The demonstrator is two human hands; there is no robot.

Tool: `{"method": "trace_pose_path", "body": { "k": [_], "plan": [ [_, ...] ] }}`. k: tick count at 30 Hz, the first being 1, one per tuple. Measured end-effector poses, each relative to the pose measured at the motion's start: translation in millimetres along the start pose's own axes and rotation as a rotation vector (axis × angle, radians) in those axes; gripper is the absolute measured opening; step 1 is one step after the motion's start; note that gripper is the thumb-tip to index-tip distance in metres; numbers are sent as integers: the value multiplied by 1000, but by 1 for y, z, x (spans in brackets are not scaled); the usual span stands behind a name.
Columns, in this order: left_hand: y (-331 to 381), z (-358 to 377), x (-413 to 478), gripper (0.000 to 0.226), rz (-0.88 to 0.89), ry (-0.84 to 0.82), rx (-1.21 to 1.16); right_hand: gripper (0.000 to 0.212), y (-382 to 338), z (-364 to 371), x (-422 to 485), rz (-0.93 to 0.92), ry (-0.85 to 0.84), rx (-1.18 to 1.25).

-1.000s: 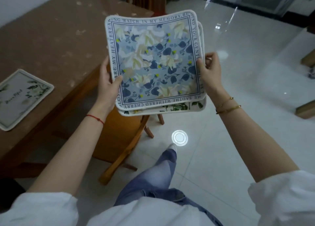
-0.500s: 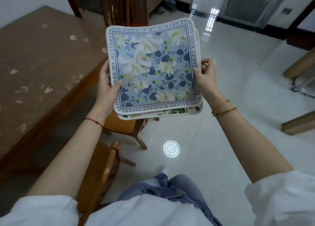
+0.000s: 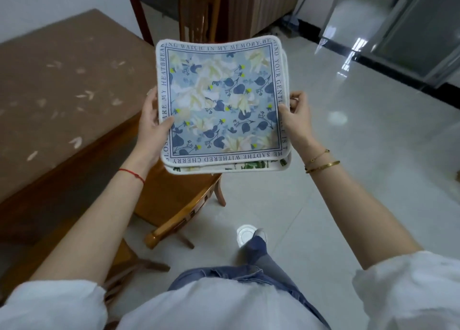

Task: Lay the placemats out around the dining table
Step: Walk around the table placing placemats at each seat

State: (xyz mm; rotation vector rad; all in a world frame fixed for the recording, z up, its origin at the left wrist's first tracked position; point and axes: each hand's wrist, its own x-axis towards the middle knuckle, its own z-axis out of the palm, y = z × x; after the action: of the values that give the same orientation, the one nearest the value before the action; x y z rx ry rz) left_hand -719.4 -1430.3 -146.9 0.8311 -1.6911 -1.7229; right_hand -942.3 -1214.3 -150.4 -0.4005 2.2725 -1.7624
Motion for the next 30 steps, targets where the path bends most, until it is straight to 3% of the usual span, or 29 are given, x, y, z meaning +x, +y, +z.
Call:
{"method": "trace_pose_path", "body": {
  "k": [13, 30],
  "plan": [
    [9, 68, 82, 67, -28, 362, 52, 18, -11, 39, 187, -166, -299, -61],
    [-2, 51, 222, 58, -153, 757, 11, 19, -33, 212, 366, -246, -698, -73]
  ]
}}
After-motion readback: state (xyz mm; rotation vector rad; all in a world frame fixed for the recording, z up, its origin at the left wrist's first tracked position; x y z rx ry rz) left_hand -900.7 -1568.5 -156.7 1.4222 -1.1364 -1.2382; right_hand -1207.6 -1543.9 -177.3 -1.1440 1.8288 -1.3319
